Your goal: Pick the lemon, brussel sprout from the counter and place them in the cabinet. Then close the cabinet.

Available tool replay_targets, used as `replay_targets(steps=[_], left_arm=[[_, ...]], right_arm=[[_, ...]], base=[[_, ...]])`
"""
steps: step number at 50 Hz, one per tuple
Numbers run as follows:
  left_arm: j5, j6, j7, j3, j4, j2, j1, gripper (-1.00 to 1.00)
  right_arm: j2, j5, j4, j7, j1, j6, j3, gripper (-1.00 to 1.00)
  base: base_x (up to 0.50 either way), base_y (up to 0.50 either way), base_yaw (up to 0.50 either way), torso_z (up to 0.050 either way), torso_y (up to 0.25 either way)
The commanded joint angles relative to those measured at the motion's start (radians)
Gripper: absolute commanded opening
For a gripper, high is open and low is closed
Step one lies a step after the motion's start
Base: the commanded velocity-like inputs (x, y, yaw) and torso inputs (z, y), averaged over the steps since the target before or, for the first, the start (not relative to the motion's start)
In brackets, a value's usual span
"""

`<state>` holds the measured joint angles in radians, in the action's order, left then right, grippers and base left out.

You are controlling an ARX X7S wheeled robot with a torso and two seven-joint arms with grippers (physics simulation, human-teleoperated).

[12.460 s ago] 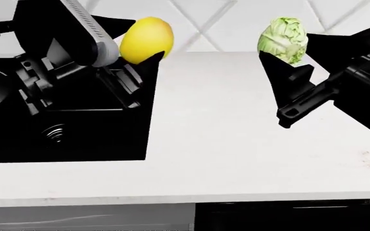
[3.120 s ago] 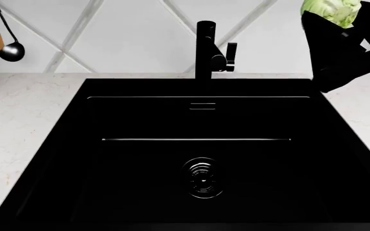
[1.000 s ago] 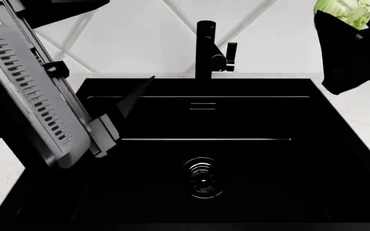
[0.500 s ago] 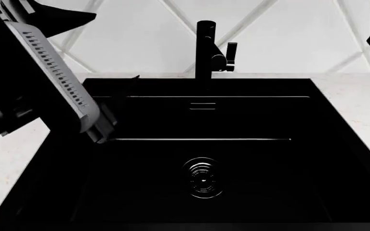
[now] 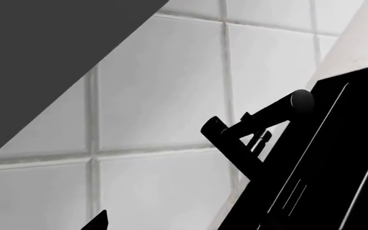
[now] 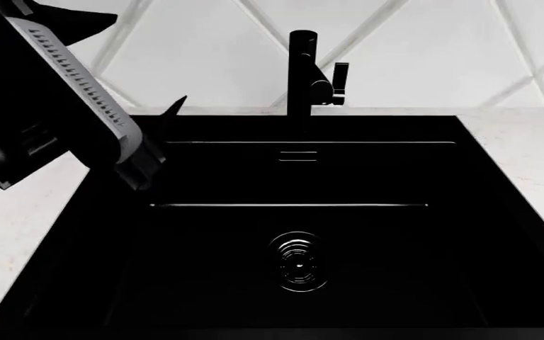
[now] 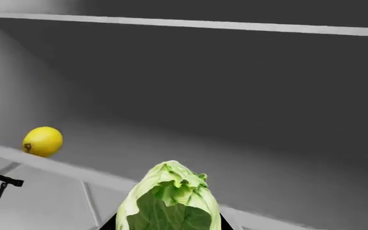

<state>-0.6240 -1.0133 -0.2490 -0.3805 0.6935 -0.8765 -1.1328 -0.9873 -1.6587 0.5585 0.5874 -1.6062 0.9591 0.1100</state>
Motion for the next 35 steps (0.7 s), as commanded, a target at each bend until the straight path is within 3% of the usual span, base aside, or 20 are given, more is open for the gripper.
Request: replay_targets(steps=[1, 17, 35], left_arm=[[0.005, -0.029, 0.039, 0.005, -0.021, 0.022, -0.008, 1.0], [-0.005, -0.043, 0.068, 0.027, -0.03, 0.045, -0.023, 1.0], [-0.046, -0.05, 0.068, 0.055, -0.028, 0.06, -0.026, 1.0]], right_arm=[[0.059, 0.112, -0.061, 0.006, -0.139, 0.018, 0.051, -1.0], [0.226, 0.283, -0.275, -0.045, -0.384, 0.066, 0.205, -1.0], [0.334, 0.553, -0.517, -0.153, -0.392, -0.055, 0.341, -1.0]], base=[[0.0, 0.0, 0.0, 0.0, 0.0], [0.0, 0.0, 0.0, 0.0, 0.0], [0.0, 0.0, 0.0, 0.0, 0.0]])
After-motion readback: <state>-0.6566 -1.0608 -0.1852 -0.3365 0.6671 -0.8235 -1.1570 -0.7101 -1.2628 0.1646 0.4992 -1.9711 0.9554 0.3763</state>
